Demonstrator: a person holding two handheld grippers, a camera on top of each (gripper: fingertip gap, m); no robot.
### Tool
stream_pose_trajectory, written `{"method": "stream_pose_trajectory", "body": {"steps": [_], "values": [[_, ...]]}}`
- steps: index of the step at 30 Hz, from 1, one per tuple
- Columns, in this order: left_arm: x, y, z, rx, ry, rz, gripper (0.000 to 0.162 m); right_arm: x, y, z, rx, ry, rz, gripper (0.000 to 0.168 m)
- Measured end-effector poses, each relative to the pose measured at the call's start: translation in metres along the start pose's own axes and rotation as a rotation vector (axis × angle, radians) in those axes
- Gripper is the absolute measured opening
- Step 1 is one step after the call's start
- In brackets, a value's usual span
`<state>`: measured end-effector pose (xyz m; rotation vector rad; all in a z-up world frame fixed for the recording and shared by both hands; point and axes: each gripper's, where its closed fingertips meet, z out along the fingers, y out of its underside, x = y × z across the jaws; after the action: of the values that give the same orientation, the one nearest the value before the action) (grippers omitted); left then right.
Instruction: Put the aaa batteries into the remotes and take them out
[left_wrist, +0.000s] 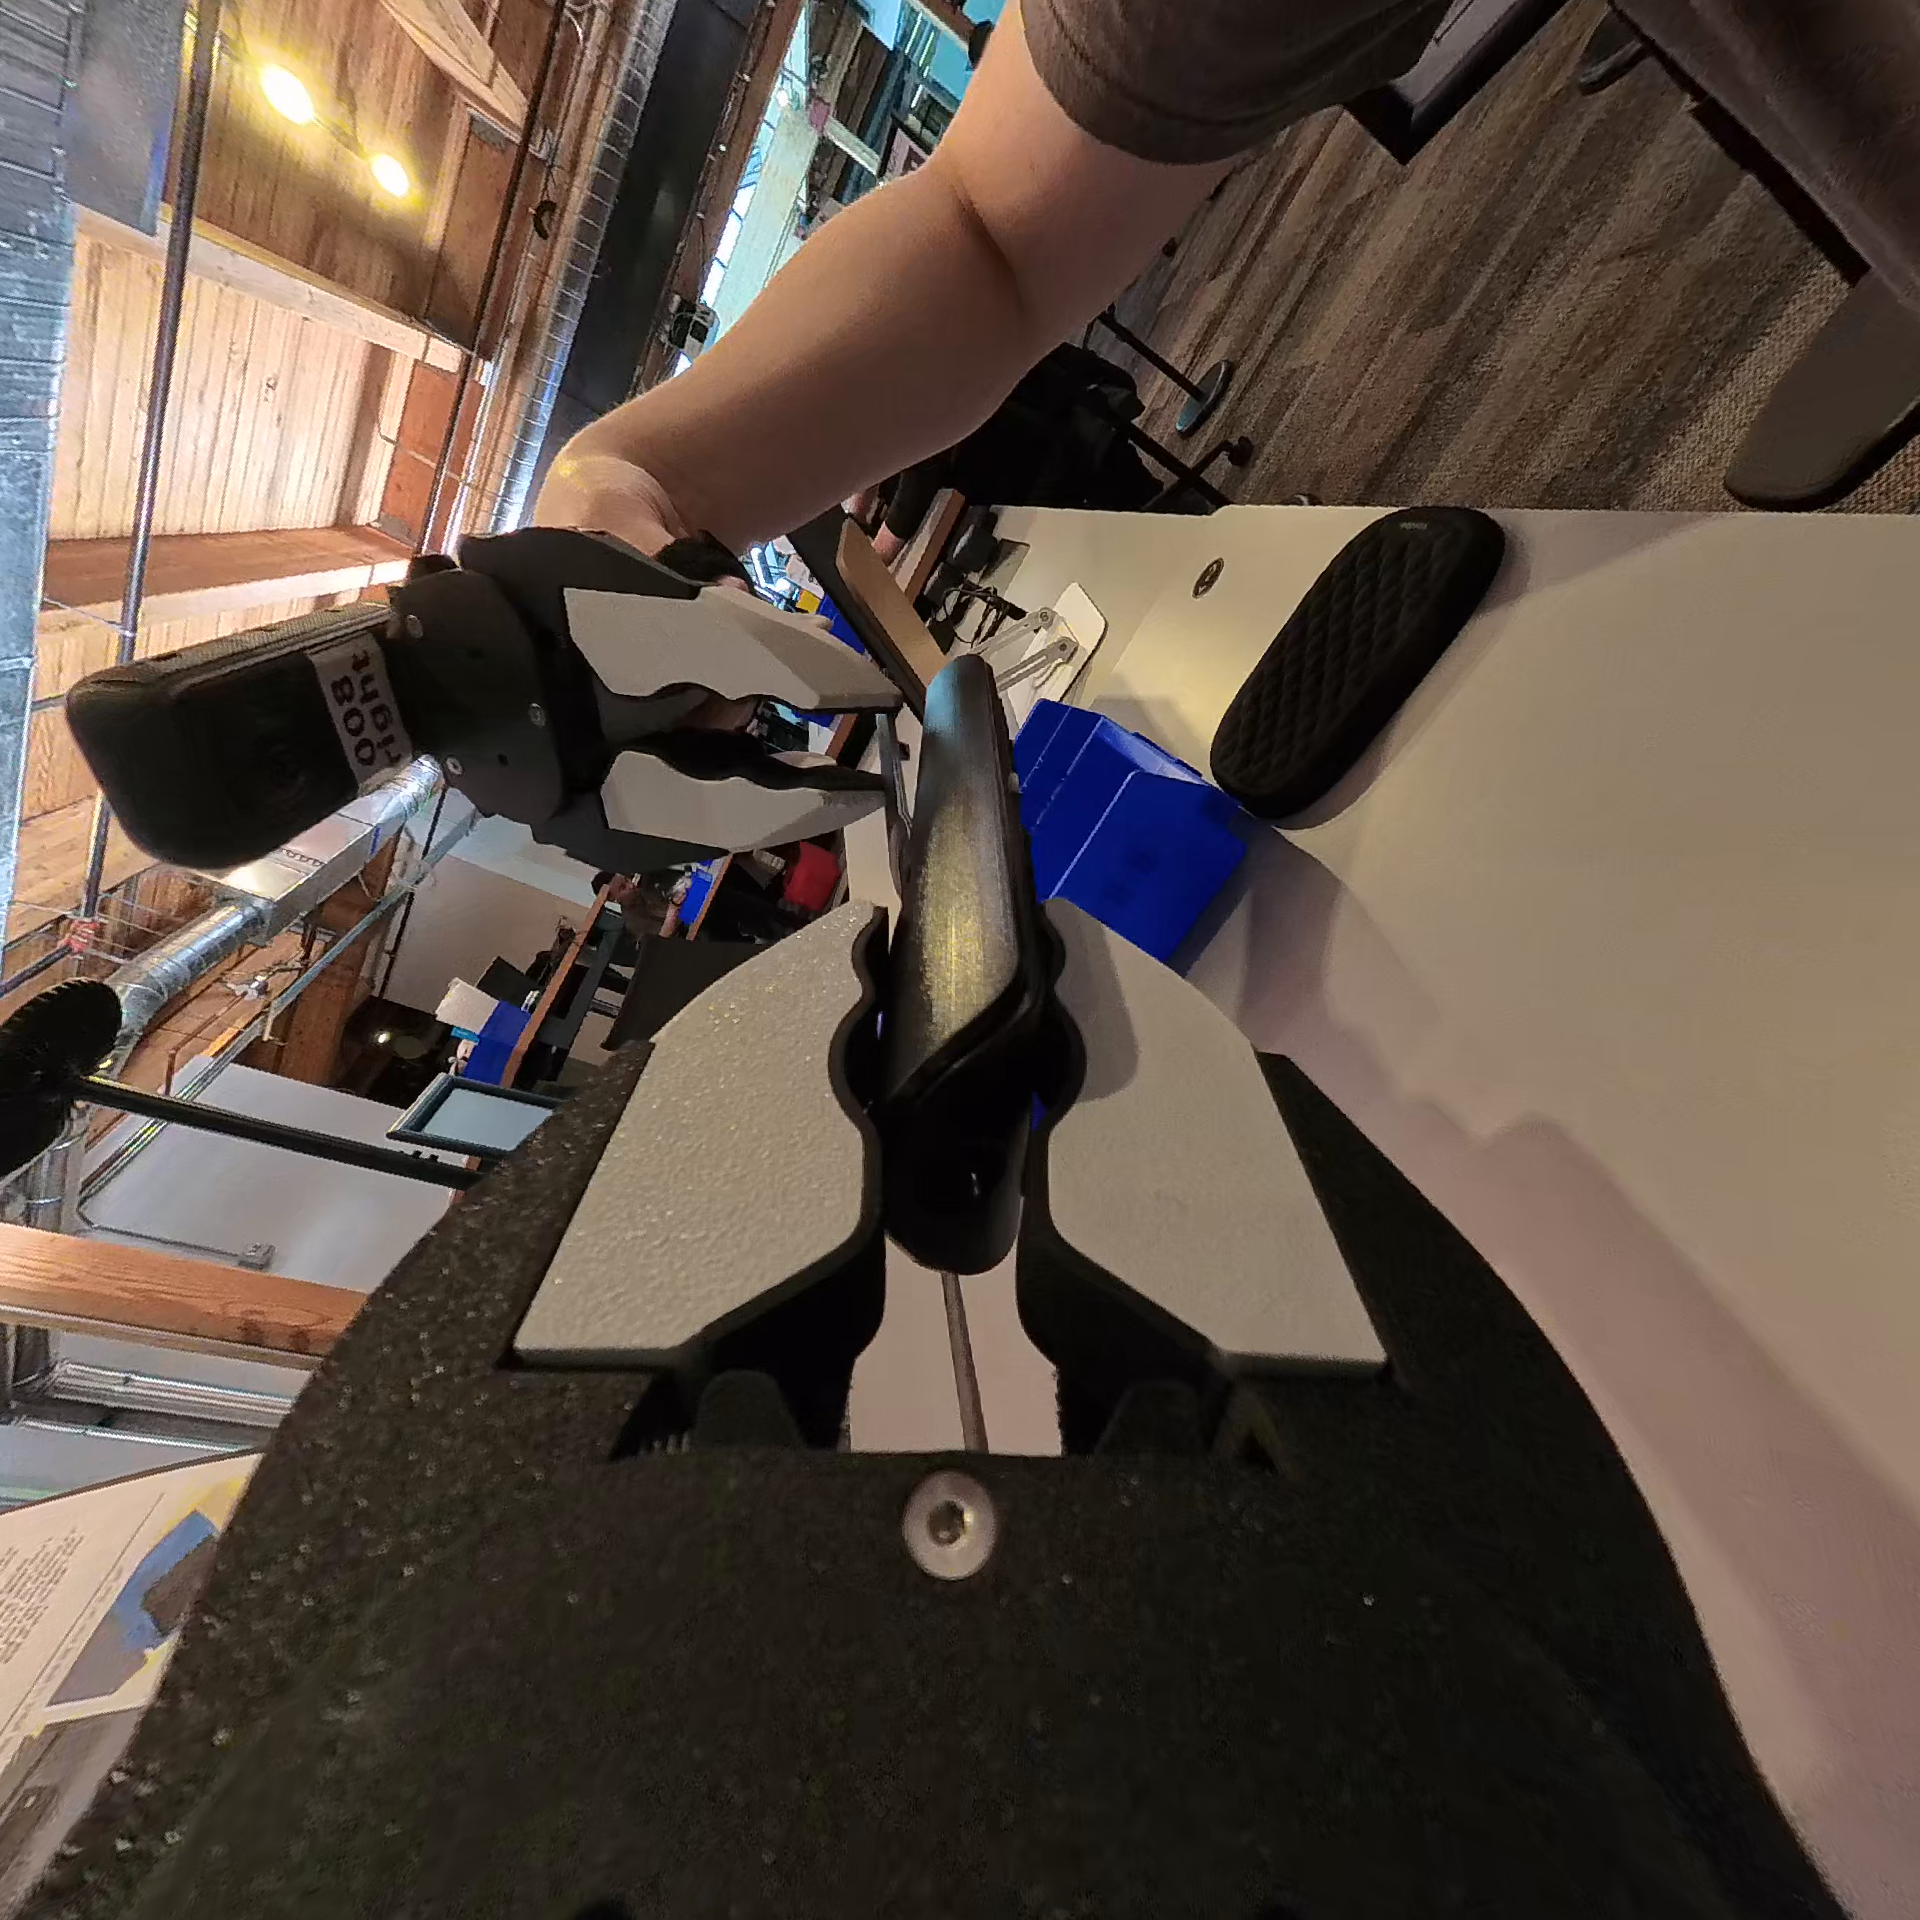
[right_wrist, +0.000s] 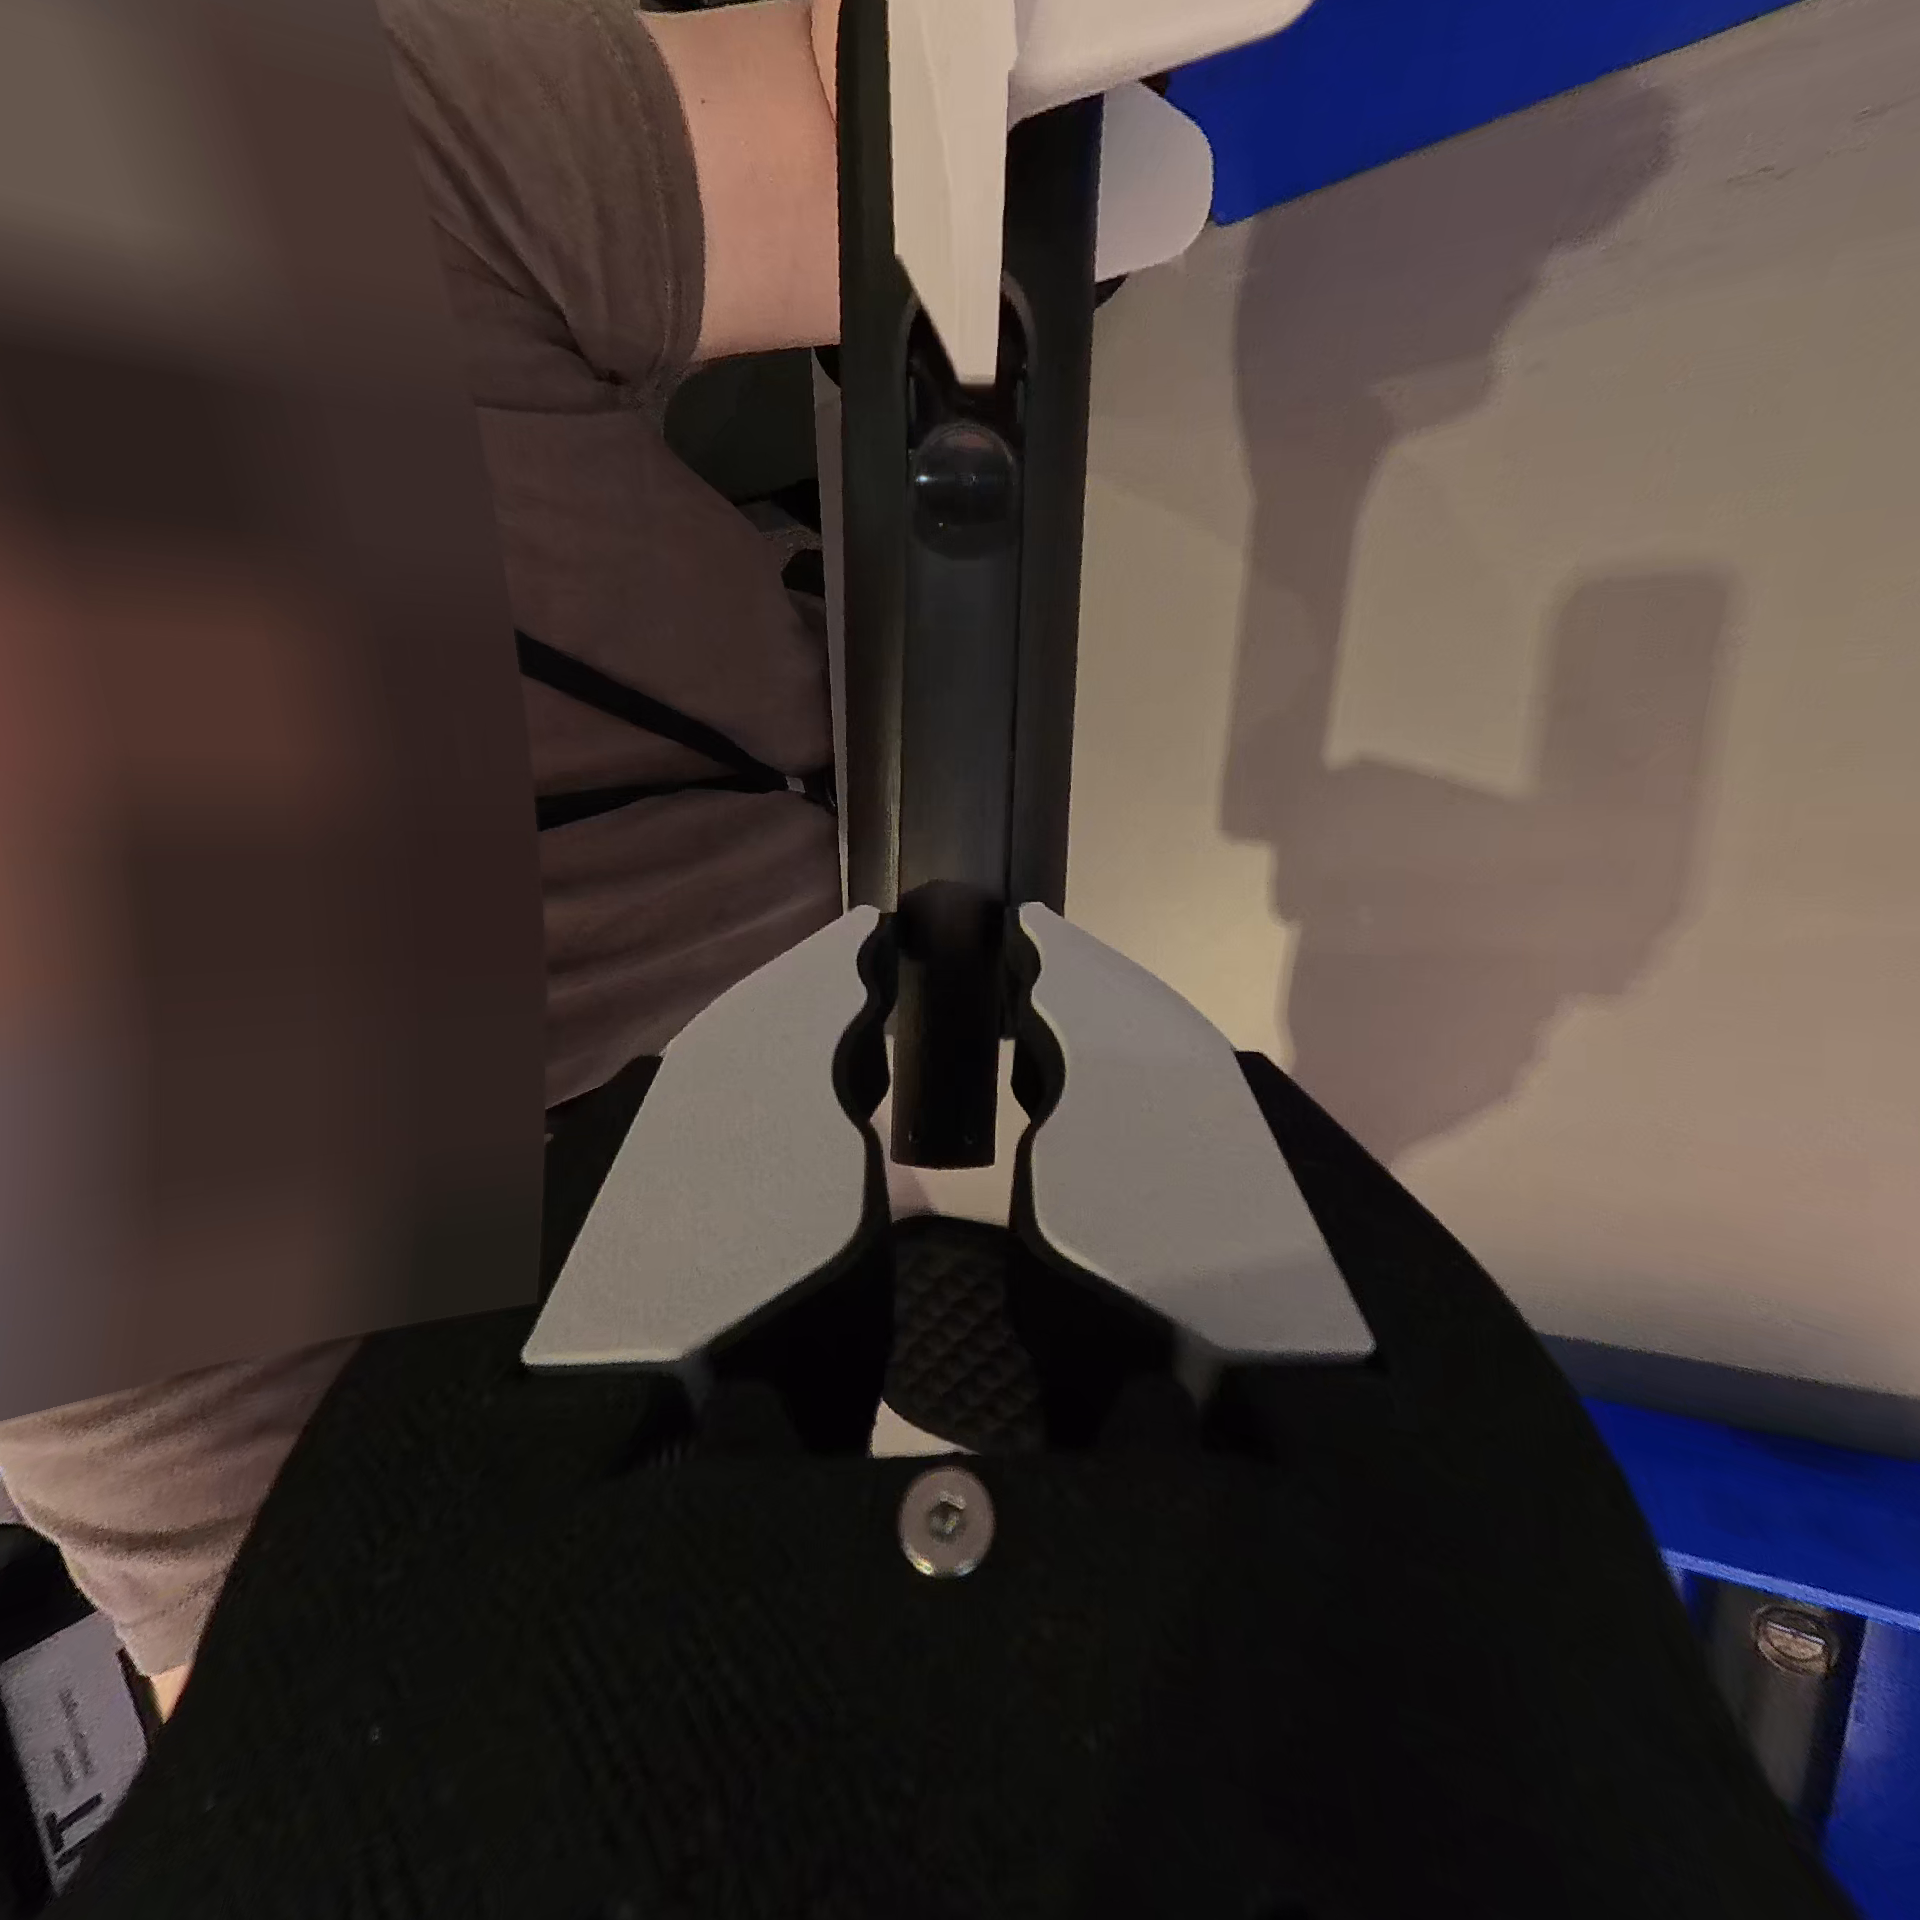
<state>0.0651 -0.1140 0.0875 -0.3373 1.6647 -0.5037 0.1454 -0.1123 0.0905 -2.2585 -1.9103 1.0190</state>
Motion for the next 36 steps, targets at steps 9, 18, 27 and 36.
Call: {"method": "stream_pose_trajectory", "body": {"steps": [9,18,27,36], "values": [[0.000,0.000,0.001,-0.007,-0.006,0.005,0.025,0.000,0.003,0.003,0.003,0.007,0.000,0.020],[-0.003,0.000,0.001,0.002,-0.021,0.008,0.025,0.000,0.010,-0.005,-0.002,0.058,-0.003,0.021],[-0.002,-0.003,0.003,-0.003,-0.019,0.029,0.024,0.000,0.004,-0.001,-0.077,0.114,-0.048,0.021],[-0.005,-0.006,0.003,0.005,-0.039,0.045,0.024,-0.004,-0.004,-0.006,-0.168,0.089,-0.064,0.021]]}}
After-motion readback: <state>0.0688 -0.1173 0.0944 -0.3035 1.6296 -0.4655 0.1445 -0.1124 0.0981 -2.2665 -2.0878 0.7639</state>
